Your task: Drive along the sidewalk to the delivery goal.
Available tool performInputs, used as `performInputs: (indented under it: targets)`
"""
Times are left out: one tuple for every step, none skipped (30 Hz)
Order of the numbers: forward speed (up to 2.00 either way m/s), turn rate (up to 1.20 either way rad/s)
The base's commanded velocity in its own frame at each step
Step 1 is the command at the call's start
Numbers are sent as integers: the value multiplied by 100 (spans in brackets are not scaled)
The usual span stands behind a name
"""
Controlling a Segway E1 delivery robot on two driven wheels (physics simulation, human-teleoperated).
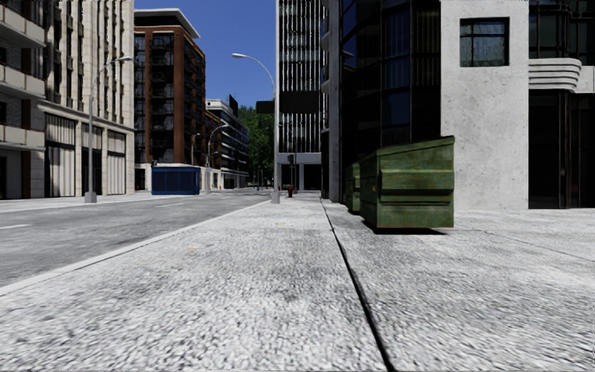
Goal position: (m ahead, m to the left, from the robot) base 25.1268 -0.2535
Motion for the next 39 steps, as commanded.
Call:
performInputs:
  targets:
    - [200, 0]
    - [200, 0]
    - [200, 0]
    - [200, 0]
    - [200, 0]
    - [200, 0]
    - [200, 0]
    - [200, 0]
    - [200, 0]
    - [200, 0]
    - [200, 0]
    - [200, 0]
    - [200, 0]
    - [200, 0]
    - [200, 0]
    - [200, 0]
    - [200, 0]
    - [200, 0]
    - [200, 0]
    - [200, 0]
    - [200, 0]
    - [200, 0]
    - [200, 0]
    - [200, 0]
    - [200, 0]
    - [200, 0]
    - [200, 0]
    - [200, 0]
    - [200, 0]
    - [200, 0]
    - [200, 0]
    - [200, 0]
    - [200, 0]
    - [200, 0]
    - [200, 0]
    - [200, 0]
    - [200, 0]
    - [200, 0]
    - [200, 0]
